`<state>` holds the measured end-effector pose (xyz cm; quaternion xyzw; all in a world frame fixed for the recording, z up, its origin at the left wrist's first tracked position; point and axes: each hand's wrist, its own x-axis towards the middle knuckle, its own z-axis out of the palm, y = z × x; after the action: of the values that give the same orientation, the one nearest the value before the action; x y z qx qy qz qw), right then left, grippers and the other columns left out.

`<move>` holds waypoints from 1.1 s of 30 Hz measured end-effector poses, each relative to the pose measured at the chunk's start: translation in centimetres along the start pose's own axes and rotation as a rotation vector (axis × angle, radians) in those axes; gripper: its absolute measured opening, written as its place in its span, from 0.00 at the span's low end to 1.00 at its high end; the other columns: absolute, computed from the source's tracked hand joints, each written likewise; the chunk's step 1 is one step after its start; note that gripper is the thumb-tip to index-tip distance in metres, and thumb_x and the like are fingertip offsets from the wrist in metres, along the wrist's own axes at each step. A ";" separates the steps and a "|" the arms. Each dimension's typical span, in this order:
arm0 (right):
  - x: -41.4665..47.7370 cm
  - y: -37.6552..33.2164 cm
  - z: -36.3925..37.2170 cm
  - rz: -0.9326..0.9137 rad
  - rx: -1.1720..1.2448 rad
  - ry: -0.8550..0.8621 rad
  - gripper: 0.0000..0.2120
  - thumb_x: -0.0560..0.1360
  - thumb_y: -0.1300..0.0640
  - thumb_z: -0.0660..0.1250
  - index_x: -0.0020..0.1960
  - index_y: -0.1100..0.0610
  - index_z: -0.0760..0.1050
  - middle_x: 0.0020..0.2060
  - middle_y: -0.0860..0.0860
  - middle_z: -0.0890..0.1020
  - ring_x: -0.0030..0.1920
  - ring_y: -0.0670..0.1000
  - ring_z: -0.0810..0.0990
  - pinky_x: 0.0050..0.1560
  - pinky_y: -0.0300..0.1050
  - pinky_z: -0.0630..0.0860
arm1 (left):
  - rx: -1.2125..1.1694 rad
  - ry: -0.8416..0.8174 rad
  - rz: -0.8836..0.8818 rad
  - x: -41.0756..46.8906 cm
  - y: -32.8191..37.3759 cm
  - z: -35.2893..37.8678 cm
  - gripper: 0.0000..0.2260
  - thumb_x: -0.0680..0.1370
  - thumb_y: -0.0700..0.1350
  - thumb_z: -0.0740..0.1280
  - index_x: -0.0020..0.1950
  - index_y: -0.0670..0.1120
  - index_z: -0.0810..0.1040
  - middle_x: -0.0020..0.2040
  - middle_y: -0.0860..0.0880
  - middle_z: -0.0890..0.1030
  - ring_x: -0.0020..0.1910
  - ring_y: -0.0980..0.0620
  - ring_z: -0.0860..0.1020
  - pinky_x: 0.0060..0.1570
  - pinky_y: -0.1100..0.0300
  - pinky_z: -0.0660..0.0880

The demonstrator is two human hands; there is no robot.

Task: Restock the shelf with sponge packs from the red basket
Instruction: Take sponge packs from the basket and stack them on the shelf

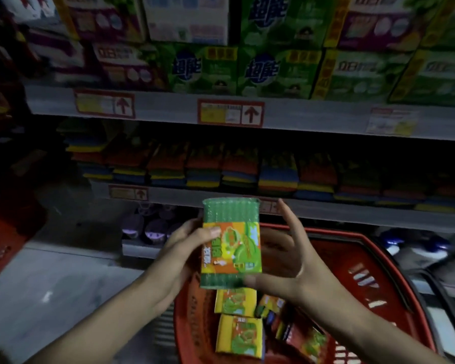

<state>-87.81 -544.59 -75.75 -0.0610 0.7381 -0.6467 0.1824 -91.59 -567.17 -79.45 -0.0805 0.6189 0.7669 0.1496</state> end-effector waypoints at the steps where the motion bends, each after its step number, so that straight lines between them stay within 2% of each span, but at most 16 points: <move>1: -0.4 -0.1 0.3 -0.053 -0.093 0.001 0.59 0.62 0.47 0.85 0.71 0.17 0.46 0.76 0.33 0.64 0.72 0.39 0.71 0.69 0.48 0.74 | -0.027 -0.069 -0.043 -0.3 0.3 -0.1 0.09 0.80 0.36 0.68 0.40 0.42 0.80 0.28 0.51 0.84 0.34 0.58 0.83 0.32 0.72 0.75; 2: -0.8 -0.3 0.7 -0.099 -0.195 -0.001 0.61 0.62 0.47 0.85 0.72 0.19 0.42 0.77 0.28 0.57 0.75 0.35 0.64 0.71 0.43 0.70 | -0.011 -0.098 -0.067 -0.2 0.0 -0.3 0.09 0.82 0.38 0.66 0.43 0.38 0.80 0.31 0.47 0.85 0.39 0.54 0.84 0.39 0.70 0.78; 3: -1.2 -0.6 1.1 -0.136 -0.286 0.004 0.63 0.62 0.46 0.85 0.73 0.20 0.39 0.76 0.25 0.51 0.77 0.34 0.58 0.72 0.38 0.66 | -0.022 -0.081 -0.095 -0.4 0.0 0.0 0.11 0.81 0.44 0.69 0.50 0.35 0.81 0.40 0.42 0.87 0.45 0.47 0.84 0.49 0.61 0.82; 4: -1.5 -0.8 1.6 -0.153 -0.351 0.010 0.64 0.61 0.45 0.85 0.73 0.20 0.38 0.76 0.24 0.46 0.78 0.32 0.52 0.70 0.33 0.64 | -0.072 -0.036 -0.155 -0.4 -0.3 0.3 0.19 0.76 0.50 0.73 0.58 0.36 0.81 0.50 0.37 0.86 0.49 0.42 0.83 0.56 0.51 0.81; 6: -2.0 -1.0 2.4 -0.150 -0.428 0.007 0.65 0.61 0.44 0.85 0.74 0.22 0.36 0.75 0.24 0.38 0.74 0.26 0.45 0.56 0.19 0.64 | -0.148 -0.084 -0.203 -1.9 -0.9 0.3 0.27 0.71 0.54 0.76 0.64 0.39 0.81 0.58 0.35 0.84 0.52 0.39 0.83 0.58 0.45 0.79; 8: -2.2 -0.9 3.4 -0.160 -0.496 0.000 0.66 0.60 0.44 0.85 0.77 0.27 0.37 0.73 0.23 0.35 0.68 0.20 0.43 0.47 0.13 0.63 | -0.195 -0.103 -0.224 -3.5 -1.1 0.6 0.21 0.75 0.53 0.71 0.62 0.42 0.84 0.58 0.37 0.84 0.52 0.41 0.84 0.57 0.47 0.80; 10: -2.4 -0.5 4.5 -0.176 -0.535 0.004 0.67 0.60 0.42 0.85 0.80 0.34 0.38 0.75 0.24 0.38 0.68 0.18 0.44 0.51 0.13 0.62 | -0.242 -0.128 -0.228 -4.8 -1.1 0.5 0.19 0.76 0.52 0.69 0.62 0.43 0.84 0.57 0.38 0.85 0.51 0.42 0.85 0.53 0.48 0.81; 12: -2.5 0.1 5.6 -0.194 -0.539 0.034 0.65 0.59 0.40 0.85 0.82 0.39 0.44 0.77 0.30 0.47 0.71 0.24 0.52 0.60 0.16 0.62 | -0.245 -0.104 -0.215 -5.5 -1.5 -0.4 0.22 0.75 0.52 0.72 0.67 0.44 0.80 0.59 0.38 0.84 0.53 0.42 0.85 0.48 0.50 0.83; 14: -2.7 0.3 6.7 -0.213 -0.504 0.078 0.62 0.59 0.40 0.85 0.82 0.41 0.51 0.75 0.36 0.55 0.73 0.30 0.59 0.65 0.21 0.64 | -0.219 -0.093 -0.195 -6.5 -1.1 -1.1 0.27 0.74 0.54 0.74 0.70 0.45 0.77 0.62 0.38 0.83 0.58 0.39 0.83 0.50 0.49 0.83; 17: -2.9 0.2 8.1 -0.257 -0.457 0.133 0.56 0.60 0.42 0.85 0.80 0.42 0.58 0.73 0.37 0.62 0.73 0.36 0.64 0.70 0.31 0.66 | -0.207 -0.073 -0.166 -7.5 -0.6 -2.2 0.26 0.77 0.56 0.71 0.71 0.46 0.76 0.63 0.39 0.83 0.61 0.38 0.82 0.53 0.49 0.83; 20: -2.6 -0.5 9.7 -0.294 -0.420 0.179 0.51 0.60 0.43 0.84 0.77 0.42 0.63 0.69 0.34 0.66 0.71 0.34 0.67 0.66 0.27 0.67 | -0.196 -0.079 -0.127 -8.1 0.0 -3.3 0.25 0.77 0.60 0.67 0.69 0.47 0.78 0.61 0.40 0.84 0.59 0.41 0.84 0.54 0.49 0.82; 23: -1.4 -1.2 10.7 -0.319 -0.391 0.248 0.49 0.60 0.43 0.84 0.76 0.44 0.64 0.67 0.38 0.68 0.68 0.33 0.68 0.62 0.23 0.66 | -0.208 -0.078 -0.112 -8.7 1.3 -4.4 0.27 0.76 0.63 0.65 0.64 0.45 0.82 0.58 0.41 0.86 0.55 0.43 0.85 0.56 0.48 0.80; 26: 0.0 -2.1 12.1 -0.316 -0.400 0.328 0.50 0.60 0.43 0.84 0.76 0.43 0.62 0.66 0.40 0.65 0.65 0.27 0.65 0.59 0.19 0.64 | -0.213 -0.033 -0.032 -8.4 2.1 -5.8 0.33 0.70 0.65 0.76 0.69 0.48 0.79 0.62 0.41 0.84 0.60 0.41 0.83 0.59 0.44 0.79; 28: 0.8 -2.5 13.5 -0.314 -0.390 0.387 0.50 0.59 0.39 0.82 0.75 0.41 0.61 0.64 0.40 0.64 0.63 0.25 0.64 0.57 0.17 0.63 | -0.218 0.025 0.034 -8.0 2.5 -7.1 0.36 0.64 0.60 0.80 0.69 0.49 0.77 0.62 0.41 0.83 0.60 0.39 0.83 0.56 0.42 0.80; 30: 1.4 -3.0 14.9 -0.283 -0.342 0.394 0.47 0.58 0.34 0.78 0.72 0.39 0.62 0.62 0.38 0.64 0.61 0.23 0.65 0.55 0.17 0.64 | -0.219 0.057 0.083 -7.5 2.9 -8.7 0.34 0.65 0.53 0.80 0.68 0.45 0.76 0.61 0.39 0.83 0.55 0.40 0.84 0.47 0.45 0.83; 33: 2.2 -3.7 16.1 -0.196 -0.245 0.279 0.30 0.69 0.30 0.69 0.67 0.39 0.70 0.62 0.38 0.72 0.60 0.29 0.72 0.55 0.27 0.71 | -0.258 0.148 0.143 -6.8 3.3 -11.9 0.26 0.67 0.47 0.80 0.62 0.43 0.78 0.53 0.40 0.84 0.47 0.45 0.84 0.40 0.52 0.82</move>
<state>-84.77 -560.84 -74.14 -0.0640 0.8199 -0.5689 0.0058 -87.01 -580.26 -76.90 -0.1110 0.5289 0.8406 0.0373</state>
